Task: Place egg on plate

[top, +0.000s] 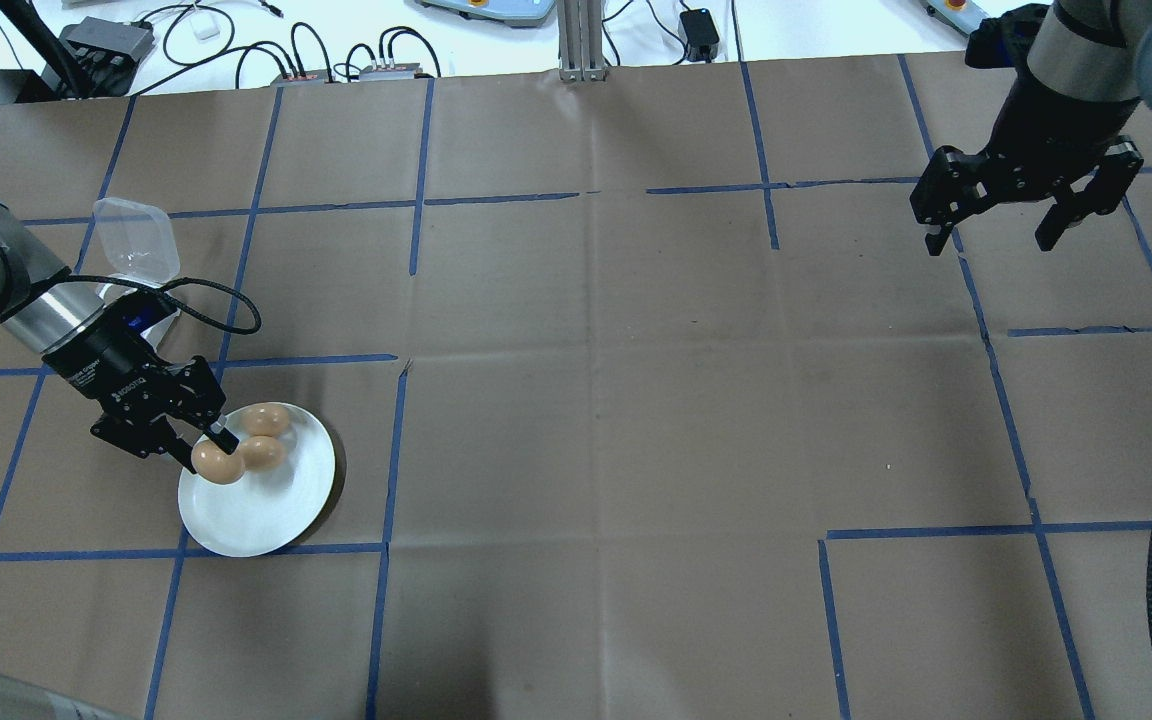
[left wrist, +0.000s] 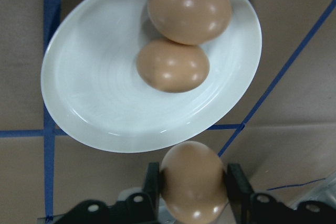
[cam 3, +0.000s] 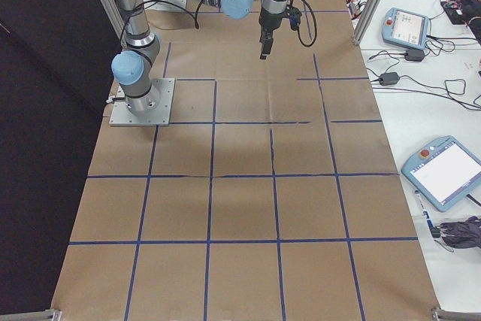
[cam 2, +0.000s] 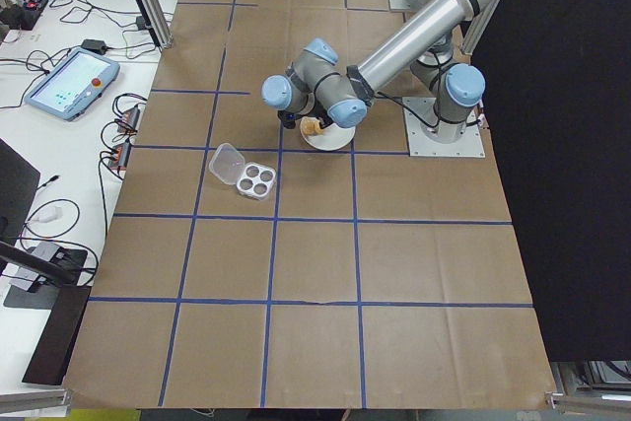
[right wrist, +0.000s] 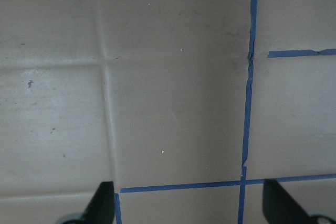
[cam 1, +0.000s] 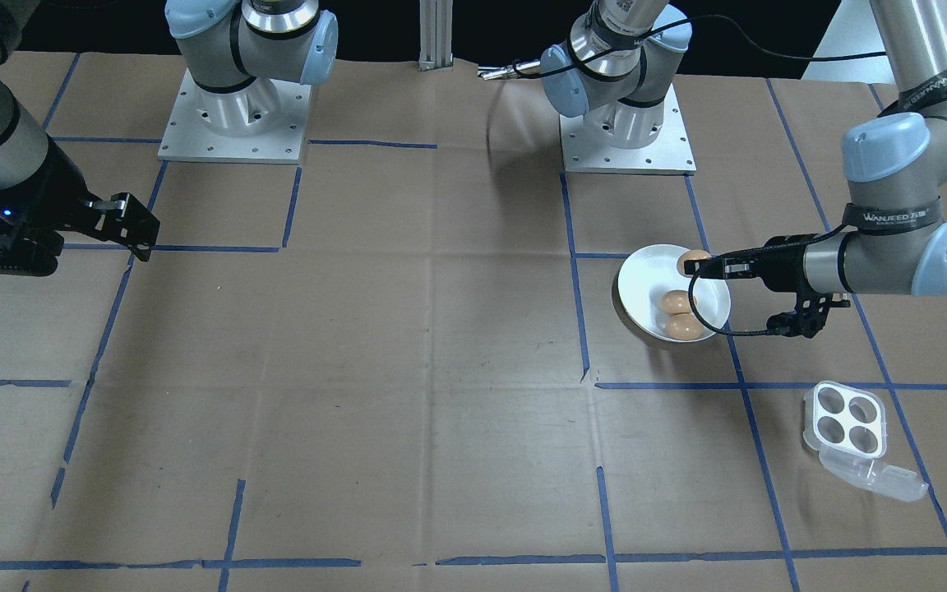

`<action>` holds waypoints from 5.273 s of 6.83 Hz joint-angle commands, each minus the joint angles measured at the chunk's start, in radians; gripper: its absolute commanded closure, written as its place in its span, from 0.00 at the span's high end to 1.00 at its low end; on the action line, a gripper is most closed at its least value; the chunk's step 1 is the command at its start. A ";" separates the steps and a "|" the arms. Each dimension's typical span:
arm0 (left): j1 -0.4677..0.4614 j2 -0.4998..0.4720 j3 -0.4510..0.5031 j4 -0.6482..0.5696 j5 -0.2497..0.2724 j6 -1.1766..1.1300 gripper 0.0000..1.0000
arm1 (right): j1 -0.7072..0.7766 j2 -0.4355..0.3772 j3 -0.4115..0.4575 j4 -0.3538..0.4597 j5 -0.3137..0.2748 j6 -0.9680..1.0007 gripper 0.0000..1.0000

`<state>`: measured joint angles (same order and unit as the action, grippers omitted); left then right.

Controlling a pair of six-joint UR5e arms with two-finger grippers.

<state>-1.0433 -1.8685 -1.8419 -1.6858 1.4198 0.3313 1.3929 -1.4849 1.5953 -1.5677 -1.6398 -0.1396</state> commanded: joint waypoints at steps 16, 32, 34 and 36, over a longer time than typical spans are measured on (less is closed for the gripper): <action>-0.435 0.104 0.363 0.313 0.056 -0.442 0.99 | 0.000 0.000 0.000 0.000 0.000 0.000 1.00; -0.560 0.292 0.211 0.388 0.162 -0.500 1.00 | 0.000 0.000 0.000 0.000 0.000 0.000 1.00; -0.561 0.292 0.210 0.391 0.162 -0.506 1.00 | 0.000 0.000 0.000 0.000 0.000 0.000 1.00; -0.561 0.290 0.210 0.397 0.162 -0.512 1.00 | 0.000 0.000 0.000 0.000 0.000 0.000 1.00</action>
<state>-1.6045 -1.5771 -1.6320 -1.2920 1.5815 -0.1767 1.3929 -1.4849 1.5953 -1.5677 -1.6398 -0.1396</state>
